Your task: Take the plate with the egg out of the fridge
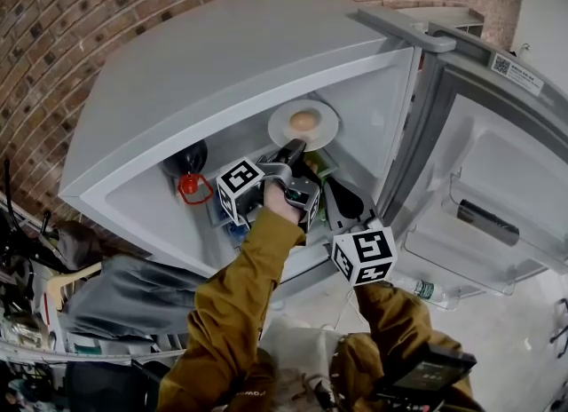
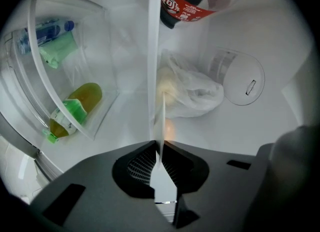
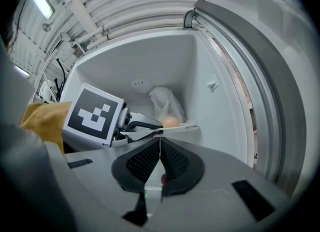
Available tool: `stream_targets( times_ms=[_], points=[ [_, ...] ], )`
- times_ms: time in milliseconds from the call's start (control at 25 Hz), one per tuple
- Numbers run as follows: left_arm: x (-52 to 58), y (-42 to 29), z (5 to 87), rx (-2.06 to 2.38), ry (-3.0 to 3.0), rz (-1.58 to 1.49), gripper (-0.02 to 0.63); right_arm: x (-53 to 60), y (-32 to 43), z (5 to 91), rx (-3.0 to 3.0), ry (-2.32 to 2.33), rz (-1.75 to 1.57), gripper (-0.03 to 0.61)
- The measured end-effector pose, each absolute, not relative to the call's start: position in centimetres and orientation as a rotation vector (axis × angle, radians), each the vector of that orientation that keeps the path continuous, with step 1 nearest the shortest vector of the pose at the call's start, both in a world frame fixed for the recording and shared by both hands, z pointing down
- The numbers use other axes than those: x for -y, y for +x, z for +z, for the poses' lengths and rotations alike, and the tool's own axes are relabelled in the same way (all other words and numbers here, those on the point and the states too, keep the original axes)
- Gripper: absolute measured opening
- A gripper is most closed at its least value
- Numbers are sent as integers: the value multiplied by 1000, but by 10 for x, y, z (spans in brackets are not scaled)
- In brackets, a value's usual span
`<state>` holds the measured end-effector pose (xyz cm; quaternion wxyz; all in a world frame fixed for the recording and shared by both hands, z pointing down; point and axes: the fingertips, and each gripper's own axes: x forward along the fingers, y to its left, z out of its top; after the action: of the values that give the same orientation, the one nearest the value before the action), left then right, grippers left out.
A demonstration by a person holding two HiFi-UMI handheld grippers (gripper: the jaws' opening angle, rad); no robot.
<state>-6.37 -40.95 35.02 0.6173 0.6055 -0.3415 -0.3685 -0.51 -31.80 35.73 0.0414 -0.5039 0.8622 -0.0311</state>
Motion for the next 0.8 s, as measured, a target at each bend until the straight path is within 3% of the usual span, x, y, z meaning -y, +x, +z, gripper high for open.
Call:
stream_targets(
  times_ms=[800],
  points=[
    [375, -73, 350, 743, 1395, -867, 34, 303, 2, 365, -2597, -1593, -128, 8]
  ],
)
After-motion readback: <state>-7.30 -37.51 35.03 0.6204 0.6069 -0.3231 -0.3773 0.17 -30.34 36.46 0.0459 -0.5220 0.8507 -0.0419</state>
